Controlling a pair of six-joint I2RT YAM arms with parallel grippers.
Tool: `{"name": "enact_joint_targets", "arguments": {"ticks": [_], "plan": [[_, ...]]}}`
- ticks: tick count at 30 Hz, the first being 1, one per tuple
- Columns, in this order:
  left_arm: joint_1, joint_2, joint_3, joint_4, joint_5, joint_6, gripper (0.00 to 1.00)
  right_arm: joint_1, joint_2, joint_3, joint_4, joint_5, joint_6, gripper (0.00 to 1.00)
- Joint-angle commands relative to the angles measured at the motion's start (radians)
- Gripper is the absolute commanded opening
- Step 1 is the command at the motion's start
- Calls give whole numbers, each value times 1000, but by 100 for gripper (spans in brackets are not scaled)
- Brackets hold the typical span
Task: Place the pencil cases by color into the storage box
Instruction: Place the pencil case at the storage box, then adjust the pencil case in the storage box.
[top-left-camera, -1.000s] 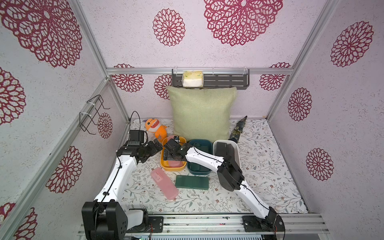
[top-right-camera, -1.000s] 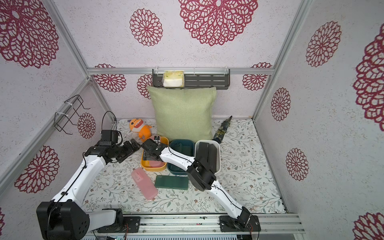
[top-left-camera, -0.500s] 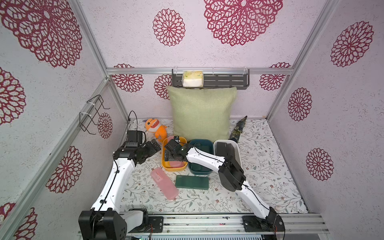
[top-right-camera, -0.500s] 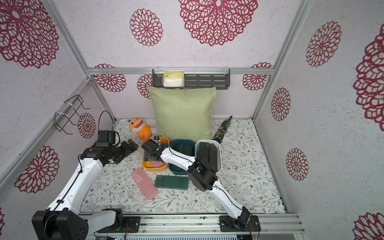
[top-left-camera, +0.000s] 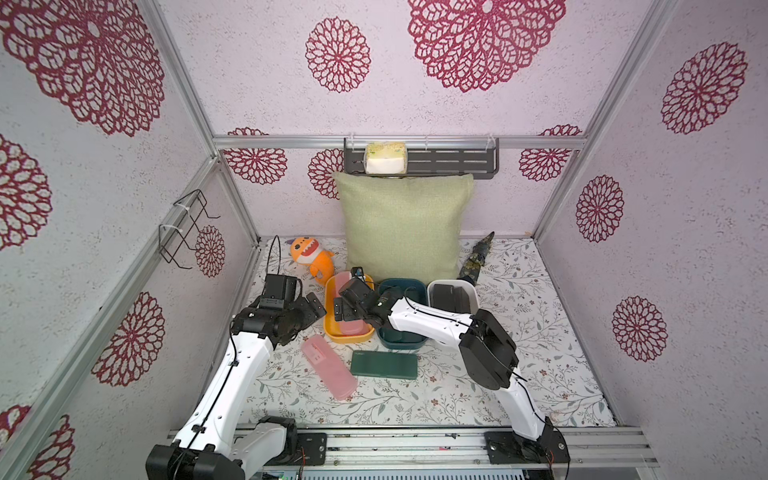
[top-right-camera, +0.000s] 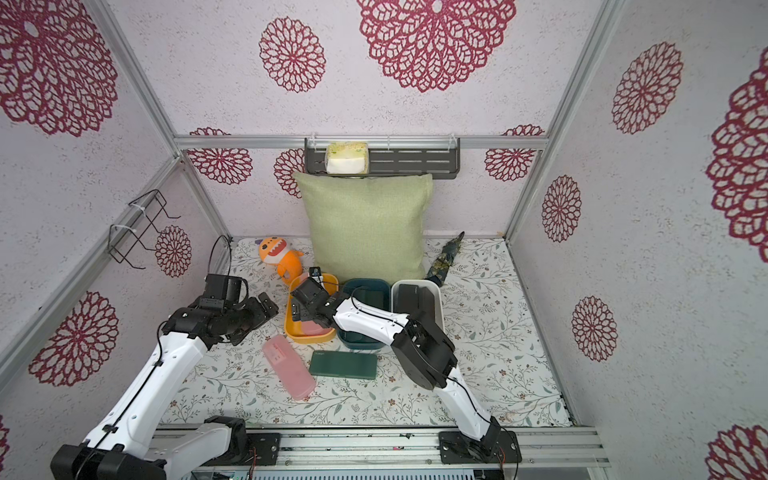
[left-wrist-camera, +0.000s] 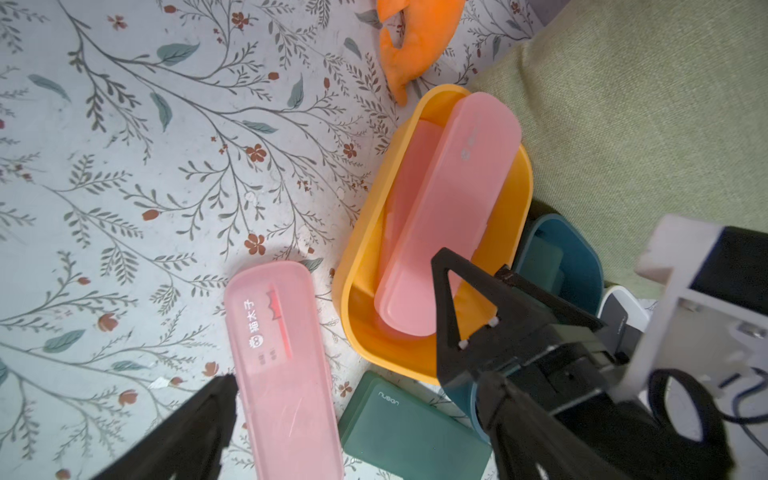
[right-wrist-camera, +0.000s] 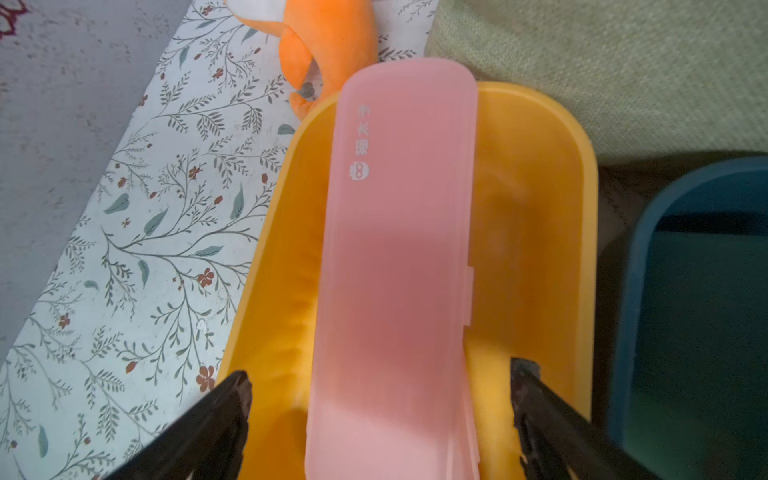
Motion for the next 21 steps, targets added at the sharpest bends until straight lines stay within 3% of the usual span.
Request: {"name": "enact_joint_targets", "arguments": {"ticks": [1, 8, 15, 21], "plan": [[-38, -28, -28, -88, -60, -89, 97, -10, -159, -88, 149, 4, -78, 99], [-104, -47, -131, -76, -60, -264, 97, -79, -402, -376, 357, -101, -168, 99], [-191, -35, -161, -53, -100, -378, 97, -184, -573, -563, 428, -253, -237, 99], [-217, -28, -185, -32, -129, -425, 98, -209, -500, -461, 328, -287, -278, 99]]}}
